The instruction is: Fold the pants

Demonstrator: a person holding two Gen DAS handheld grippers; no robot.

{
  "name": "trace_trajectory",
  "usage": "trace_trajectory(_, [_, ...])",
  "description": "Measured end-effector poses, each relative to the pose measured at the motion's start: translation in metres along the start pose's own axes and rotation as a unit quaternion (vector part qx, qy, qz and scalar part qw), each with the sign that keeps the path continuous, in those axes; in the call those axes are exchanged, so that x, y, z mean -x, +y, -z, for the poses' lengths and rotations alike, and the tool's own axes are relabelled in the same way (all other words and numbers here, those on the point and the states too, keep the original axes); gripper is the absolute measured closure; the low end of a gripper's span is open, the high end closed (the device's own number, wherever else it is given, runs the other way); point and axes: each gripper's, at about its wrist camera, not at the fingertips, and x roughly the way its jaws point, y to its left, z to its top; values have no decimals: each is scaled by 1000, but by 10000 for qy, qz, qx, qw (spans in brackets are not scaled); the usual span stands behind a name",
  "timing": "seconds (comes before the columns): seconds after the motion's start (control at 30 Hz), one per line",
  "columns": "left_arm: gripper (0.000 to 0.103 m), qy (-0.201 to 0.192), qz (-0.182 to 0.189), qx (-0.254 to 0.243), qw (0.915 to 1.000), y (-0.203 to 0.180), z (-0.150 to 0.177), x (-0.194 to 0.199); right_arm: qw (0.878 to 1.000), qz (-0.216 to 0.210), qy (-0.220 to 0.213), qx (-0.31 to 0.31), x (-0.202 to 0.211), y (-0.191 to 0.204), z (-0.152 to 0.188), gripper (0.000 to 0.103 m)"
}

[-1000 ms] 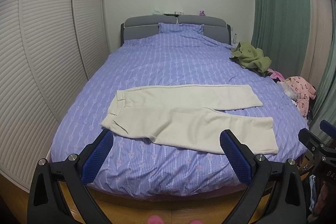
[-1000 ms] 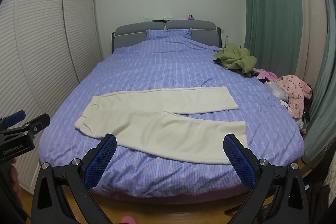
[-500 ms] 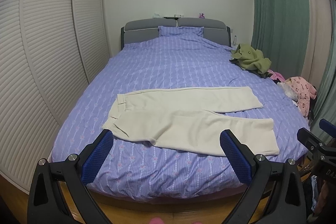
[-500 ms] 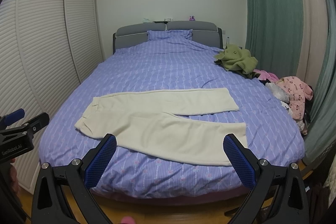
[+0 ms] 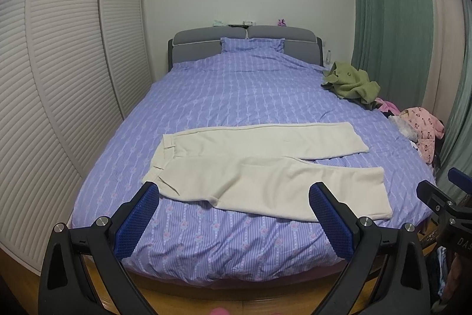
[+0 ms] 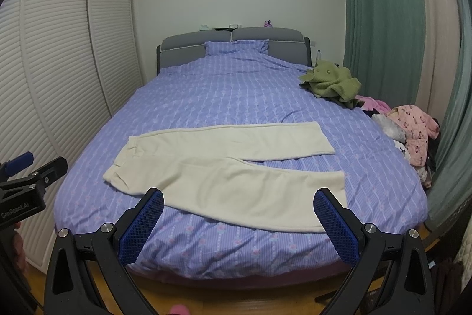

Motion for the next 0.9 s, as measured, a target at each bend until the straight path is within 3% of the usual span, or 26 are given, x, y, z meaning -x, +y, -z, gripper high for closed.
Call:
trace_trajectory(0.57, [0,150,-108,82,9998,9,-3,-24,9998,-97,180,21,-23,5,-6,0])
trace_trajectory(0.9, [0,412,-514,180,9977,60,7,-76,9967,-274,746,-145,-80,33,-9,0])
